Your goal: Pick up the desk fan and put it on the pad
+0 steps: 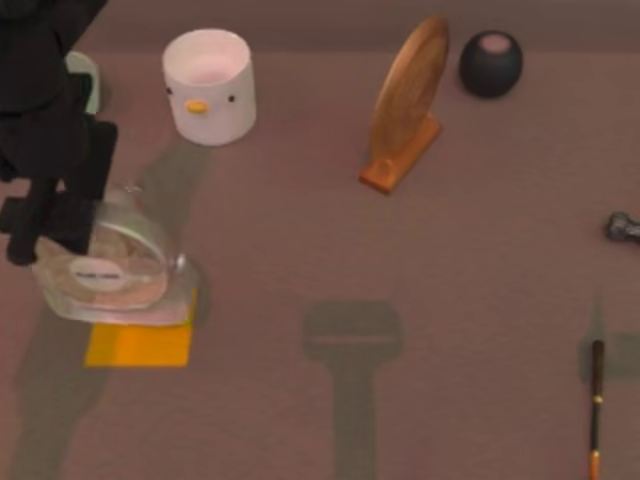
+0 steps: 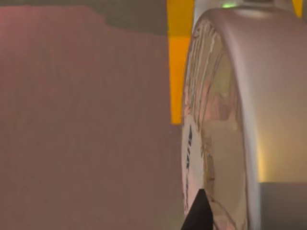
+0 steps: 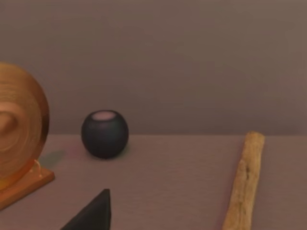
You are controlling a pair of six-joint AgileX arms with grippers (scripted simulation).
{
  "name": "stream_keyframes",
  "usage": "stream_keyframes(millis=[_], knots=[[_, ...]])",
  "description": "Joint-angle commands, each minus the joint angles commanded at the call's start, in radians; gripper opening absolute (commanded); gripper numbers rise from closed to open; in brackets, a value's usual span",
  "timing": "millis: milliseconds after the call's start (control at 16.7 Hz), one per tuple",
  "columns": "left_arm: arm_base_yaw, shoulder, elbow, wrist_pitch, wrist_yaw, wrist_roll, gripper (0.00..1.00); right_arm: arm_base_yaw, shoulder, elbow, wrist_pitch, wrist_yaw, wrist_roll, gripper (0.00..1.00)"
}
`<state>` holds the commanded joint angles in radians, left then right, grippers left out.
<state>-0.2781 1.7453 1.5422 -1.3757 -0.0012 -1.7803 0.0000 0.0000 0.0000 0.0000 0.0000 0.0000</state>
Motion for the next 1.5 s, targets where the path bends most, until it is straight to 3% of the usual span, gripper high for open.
stream_keyframes(millis=[420,1020,1500], knots=[[0.018,-0.01,-0.007,0.006,0.0,-0.042,0.0,0.0,0.0,0.0,0.0,0.0,0.0,1.0],[0.025,0.003,-0.125,0.136,0.0,-0.043,0.0,0.0,0.0,0.0,0.0,0.0,0.0,1.0],[0.025,0.003,-0.125,0.136,0.0,-0.043,0.6,0.0,0.0,0.0,0.0,0.0,0.0,1.0]])
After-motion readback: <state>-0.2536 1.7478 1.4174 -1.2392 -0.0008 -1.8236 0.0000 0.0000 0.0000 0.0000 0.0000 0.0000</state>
